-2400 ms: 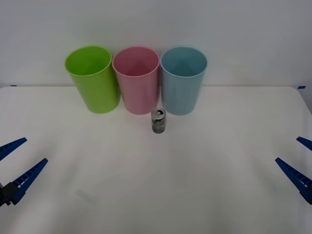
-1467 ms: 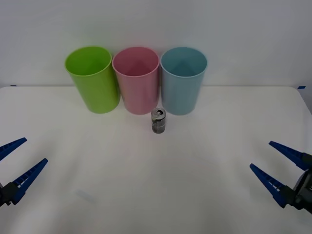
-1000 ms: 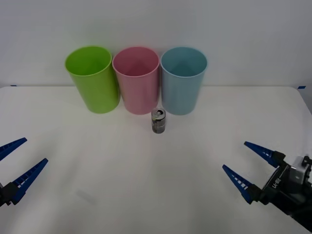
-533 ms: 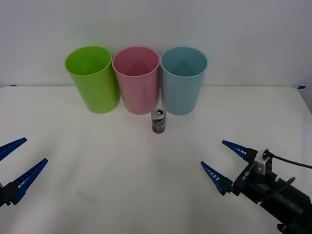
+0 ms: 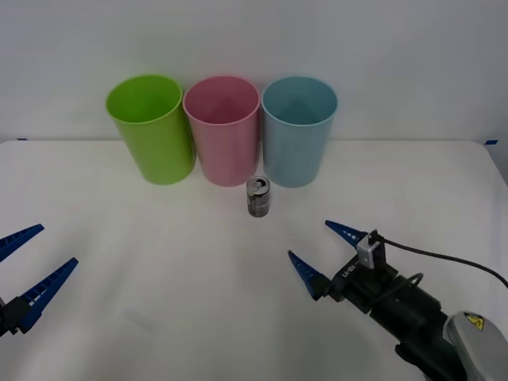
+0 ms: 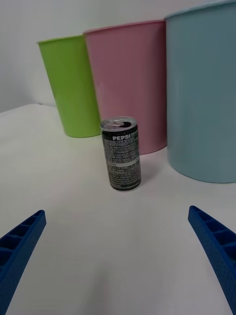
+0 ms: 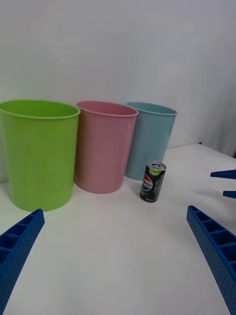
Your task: Grasp the object on the table and drop it into the matching bin: aluminum can to the light blue bin, PET bottle to the pink bin.
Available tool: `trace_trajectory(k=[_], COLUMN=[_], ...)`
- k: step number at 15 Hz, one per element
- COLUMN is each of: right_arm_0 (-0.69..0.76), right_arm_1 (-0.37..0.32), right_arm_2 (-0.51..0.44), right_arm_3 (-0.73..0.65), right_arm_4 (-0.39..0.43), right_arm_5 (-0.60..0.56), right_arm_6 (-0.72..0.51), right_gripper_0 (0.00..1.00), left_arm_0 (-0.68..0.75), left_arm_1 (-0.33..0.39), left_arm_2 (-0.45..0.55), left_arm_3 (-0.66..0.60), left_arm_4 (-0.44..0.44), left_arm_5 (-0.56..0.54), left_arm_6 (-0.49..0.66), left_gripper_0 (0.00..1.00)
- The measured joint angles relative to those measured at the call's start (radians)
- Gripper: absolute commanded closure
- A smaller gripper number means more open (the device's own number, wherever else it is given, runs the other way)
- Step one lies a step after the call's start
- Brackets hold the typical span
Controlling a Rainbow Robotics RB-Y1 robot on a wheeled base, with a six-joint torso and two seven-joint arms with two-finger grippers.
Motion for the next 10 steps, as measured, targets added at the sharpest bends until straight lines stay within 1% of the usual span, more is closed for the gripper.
trace_trajectory(k=[3, 5, 10], right_arm_0=[-0.059, -0.08, -0.165], right_arm_1=[0.034, 0.06, 0.118], right_arm_2=[0.001, 0.003, -0.008], right_arm_3=[0.066, 0.083, 0.174], right_arm_4=[0.036, 0.064, 0.107], right_arm_5=[0.019, 0.05, 0.101], right_arm_6=[0.015, 0.023, 0.037], right_gripper_0=[0.0, 0.0, 0.0], left_arm_0=[0.0, 0.0, 0.0], left_arm_1=[0.0, 0.0, 0.0], left_arm_2=[0.0, 0.0, 0.0], left_arm_3=[0.0, 0.0, 0.0], left_arm_4=[0.0, 0.0, 0.0], left_arm_5=[0.0, 0.0, 0.0], left_arm_6=[0.0, 0.0, 0.0], left_gripper_0=[0.0, 0.0, 0.0])
